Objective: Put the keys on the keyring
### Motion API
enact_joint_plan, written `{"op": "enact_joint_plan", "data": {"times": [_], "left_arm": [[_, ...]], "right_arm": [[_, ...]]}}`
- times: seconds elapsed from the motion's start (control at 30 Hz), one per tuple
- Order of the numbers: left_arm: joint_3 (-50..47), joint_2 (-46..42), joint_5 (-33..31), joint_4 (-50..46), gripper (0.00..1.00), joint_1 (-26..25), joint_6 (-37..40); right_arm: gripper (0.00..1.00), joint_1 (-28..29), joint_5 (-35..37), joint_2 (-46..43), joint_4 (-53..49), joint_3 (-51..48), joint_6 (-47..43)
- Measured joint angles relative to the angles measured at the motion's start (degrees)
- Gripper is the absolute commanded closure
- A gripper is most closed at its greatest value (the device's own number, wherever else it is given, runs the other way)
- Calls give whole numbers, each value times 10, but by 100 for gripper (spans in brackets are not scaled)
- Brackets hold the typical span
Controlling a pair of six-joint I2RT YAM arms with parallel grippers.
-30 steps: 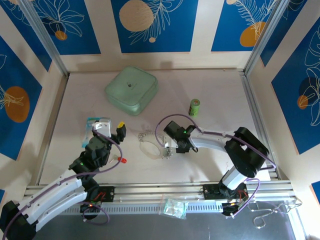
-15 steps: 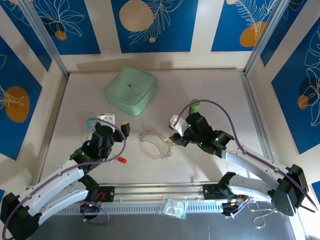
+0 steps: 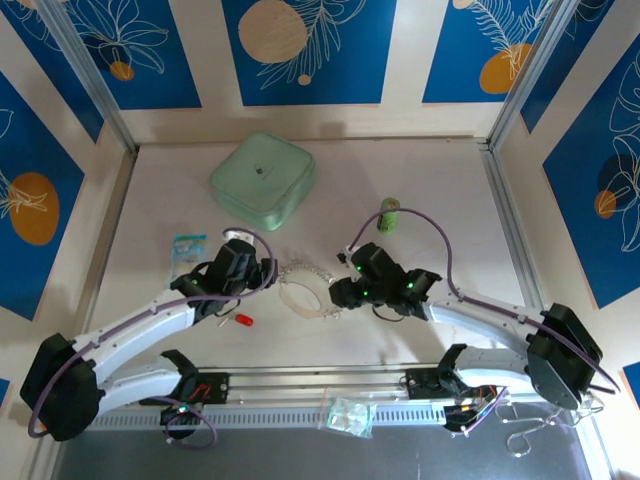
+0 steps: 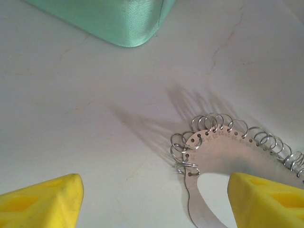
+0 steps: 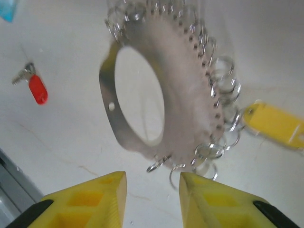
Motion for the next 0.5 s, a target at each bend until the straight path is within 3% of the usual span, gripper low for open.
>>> {"op": "enact_joint_plan", "data": {"times": [0.27, 0.5], "left_arm": [[0, 7, -7, 31, 22, 0, -49], [0, -6, -23, 32, 22, 0, -54]], "right_arm": [[56, 63, 58, 100, -39, 39, 117], [60, 84, 96, 176, -56, 88, 163]]}}
